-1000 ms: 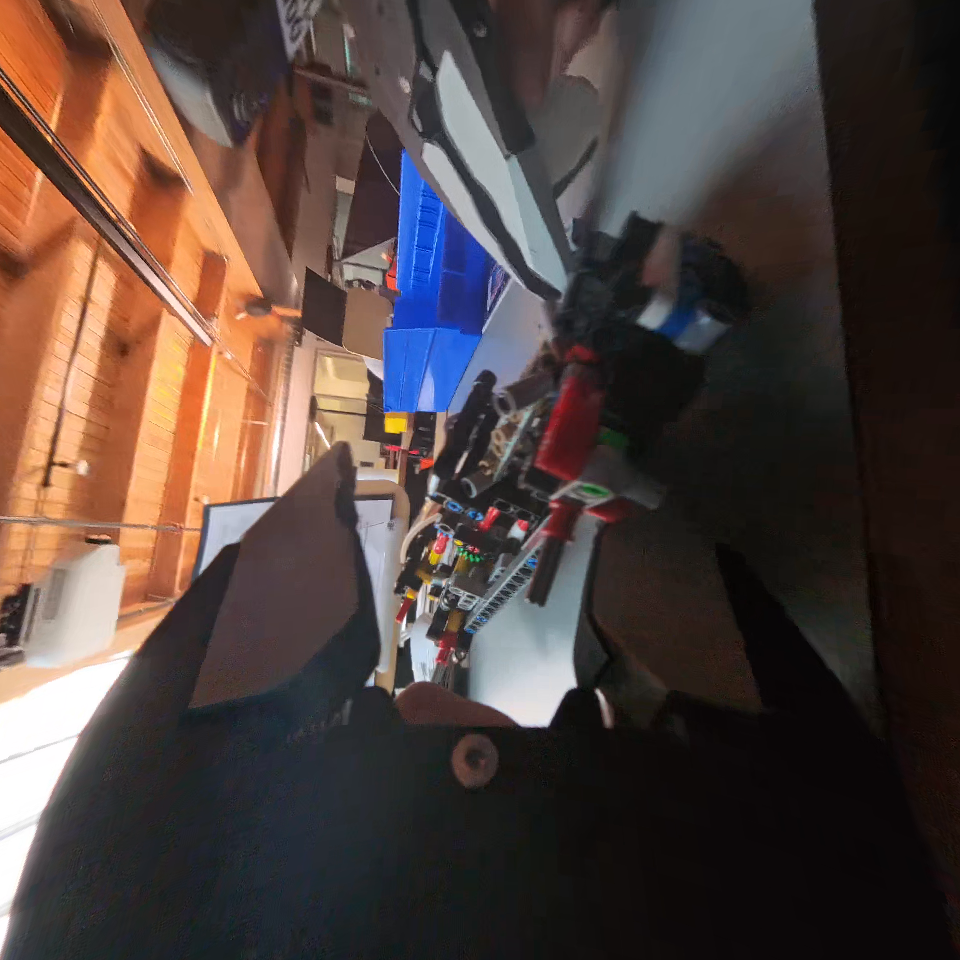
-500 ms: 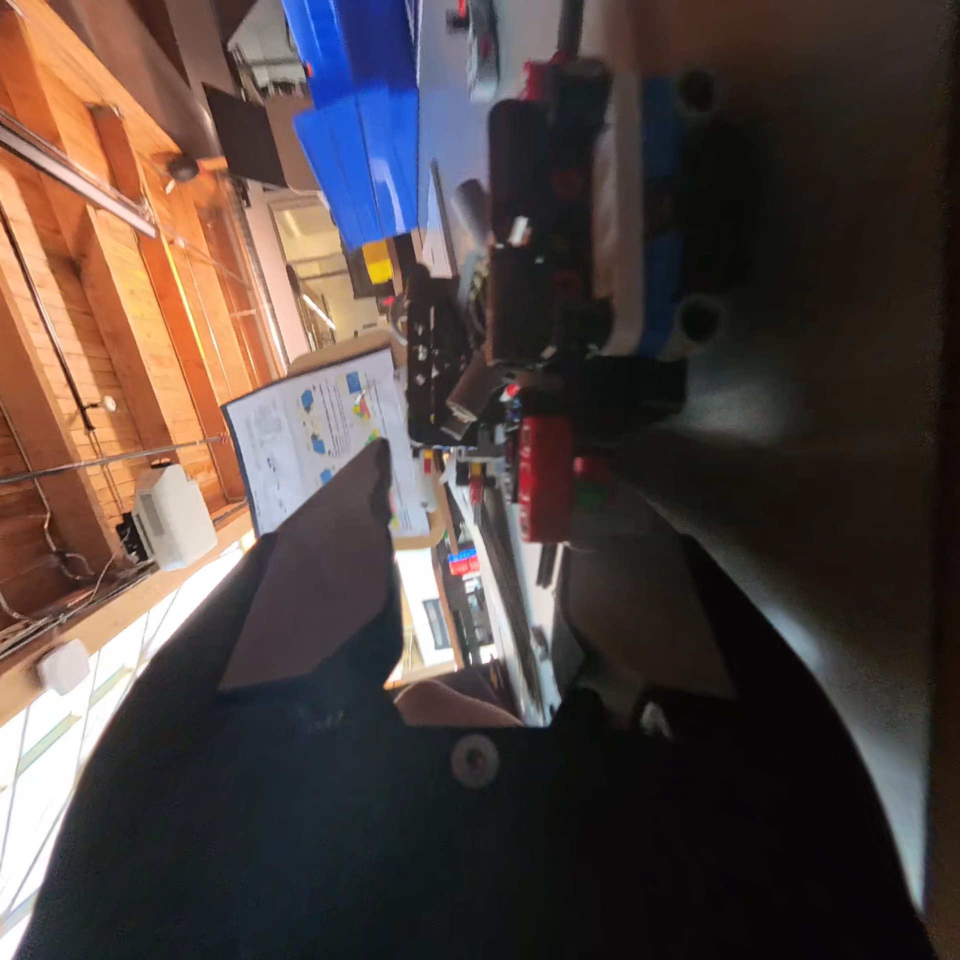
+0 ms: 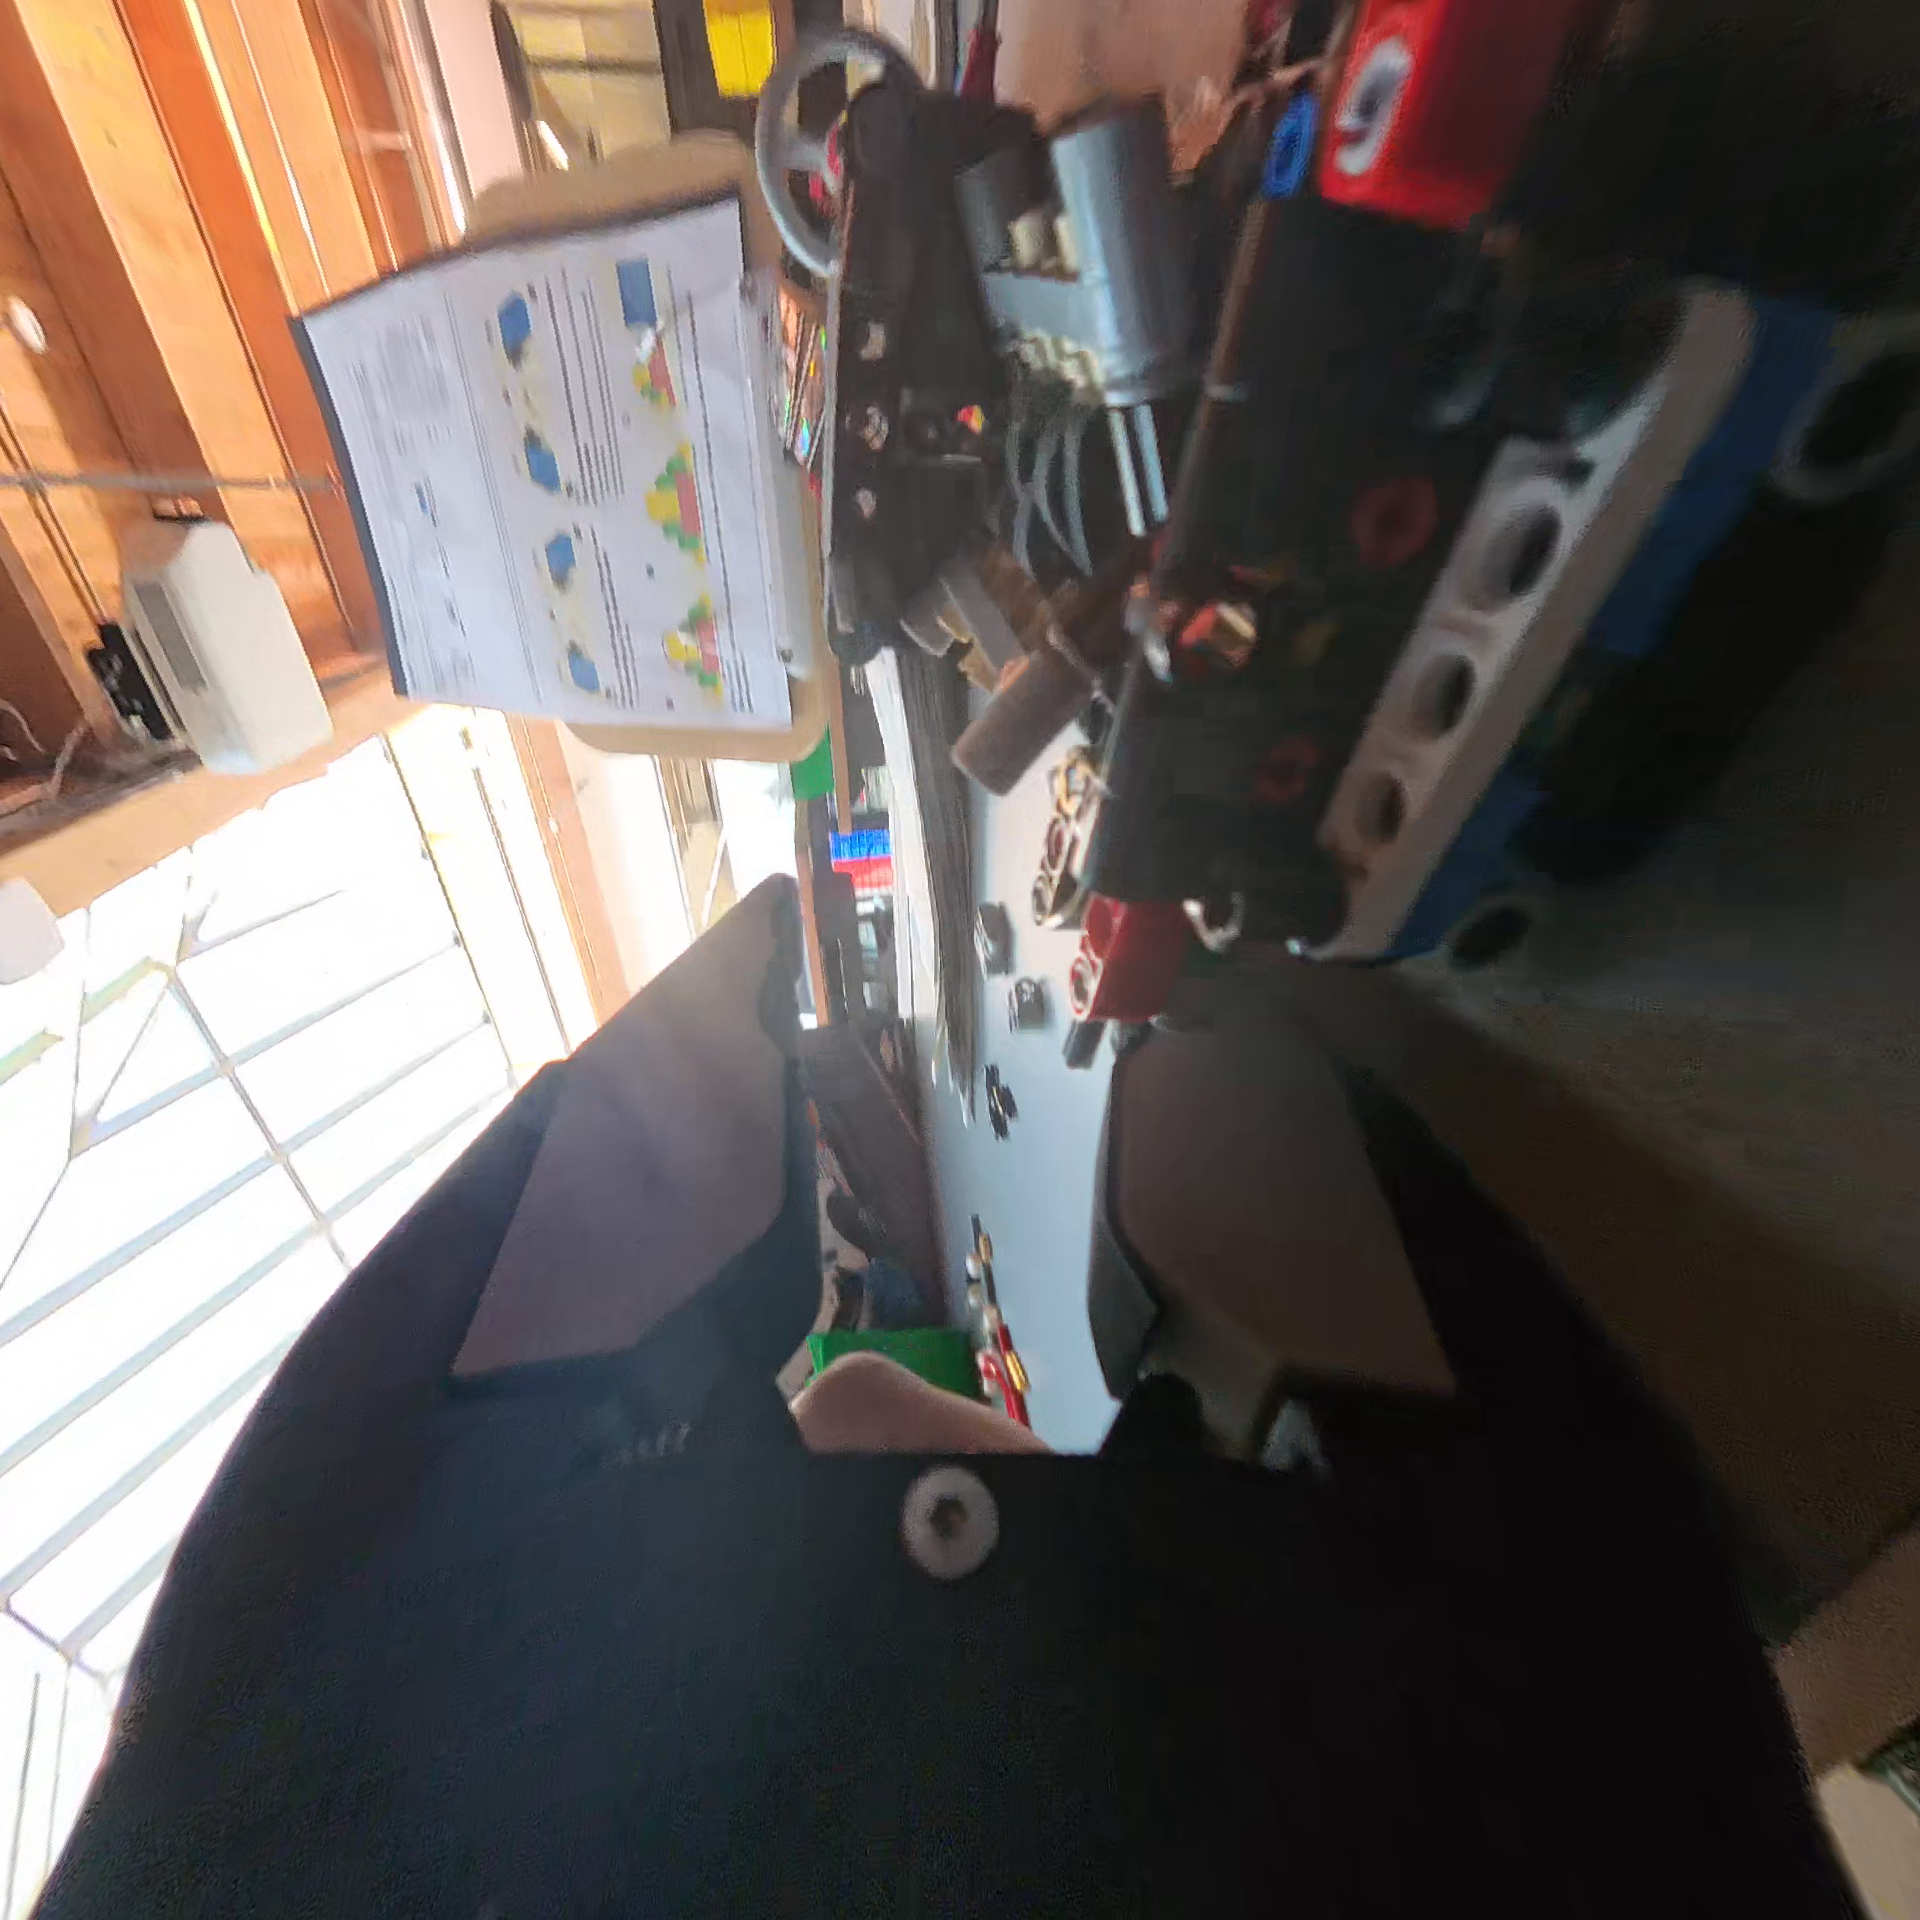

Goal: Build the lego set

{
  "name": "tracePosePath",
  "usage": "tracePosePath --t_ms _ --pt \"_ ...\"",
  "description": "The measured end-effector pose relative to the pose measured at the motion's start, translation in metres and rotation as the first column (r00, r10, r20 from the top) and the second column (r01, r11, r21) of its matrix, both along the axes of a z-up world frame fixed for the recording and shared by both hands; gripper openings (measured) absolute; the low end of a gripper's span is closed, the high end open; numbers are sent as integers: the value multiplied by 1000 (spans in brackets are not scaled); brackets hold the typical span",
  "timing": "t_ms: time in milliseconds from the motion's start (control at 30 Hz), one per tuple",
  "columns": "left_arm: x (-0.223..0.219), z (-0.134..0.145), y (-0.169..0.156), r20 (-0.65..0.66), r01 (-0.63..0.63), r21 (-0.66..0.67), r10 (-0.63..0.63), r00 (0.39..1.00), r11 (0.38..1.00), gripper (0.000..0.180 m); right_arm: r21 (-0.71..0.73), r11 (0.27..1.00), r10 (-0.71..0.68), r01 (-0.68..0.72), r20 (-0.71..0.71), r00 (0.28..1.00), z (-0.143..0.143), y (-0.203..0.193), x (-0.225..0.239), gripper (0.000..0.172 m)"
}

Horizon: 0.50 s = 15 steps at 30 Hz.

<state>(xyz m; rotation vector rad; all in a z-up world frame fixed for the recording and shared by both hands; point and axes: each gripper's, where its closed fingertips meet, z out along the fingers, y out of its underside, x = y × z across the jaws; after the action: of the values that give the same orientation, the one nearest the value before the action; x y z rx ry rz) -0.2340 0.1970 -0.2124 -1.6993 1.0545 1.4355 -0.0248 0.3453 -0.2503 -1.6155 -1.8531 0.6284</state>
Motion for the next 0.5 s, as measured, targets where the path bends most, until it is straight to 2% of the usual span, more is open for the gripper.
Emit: tracePosePath --t_ms 33,100,167,200,267,333,400,500 --pt "-2 1 -2 12 -11 19 10 1000 1000 58 -4 1000 -3 3 -5 1000 0 0 0 14" --pt "1 1 -2 94 4 60 -10 996 998 57 -13 1000 -15 15 -20 1000 0 2 0 13" --pt "9 -8 0 171 27 29 -31 985 999 39 -16 1000 -15 14 -37 999 0 1 -2 13" --pt "15 -10 4 163 49 19 -52 985 999 32 -23 1000 -4 3 -42 999 0 -1 -3 13" --pt "34 -9 13 138 150 3 -149 979 989 37 -44 999 27 -29 -52 998 2 -9 -6 13" --pt "56 -12 21 163 250 -22 -243 956 968 32 -75 995 60 -65 -74 995 6 -21 -11 13" --pt "77 -9 29 249 316 -5 -305 919 949 43 -124 986 98 -109 -91 991 9 -36 -16 13" --pt "92 1 43 351 321 59 -321 880 945 71 -156 976 139 -154 -103 985 11 -54 -22 13"
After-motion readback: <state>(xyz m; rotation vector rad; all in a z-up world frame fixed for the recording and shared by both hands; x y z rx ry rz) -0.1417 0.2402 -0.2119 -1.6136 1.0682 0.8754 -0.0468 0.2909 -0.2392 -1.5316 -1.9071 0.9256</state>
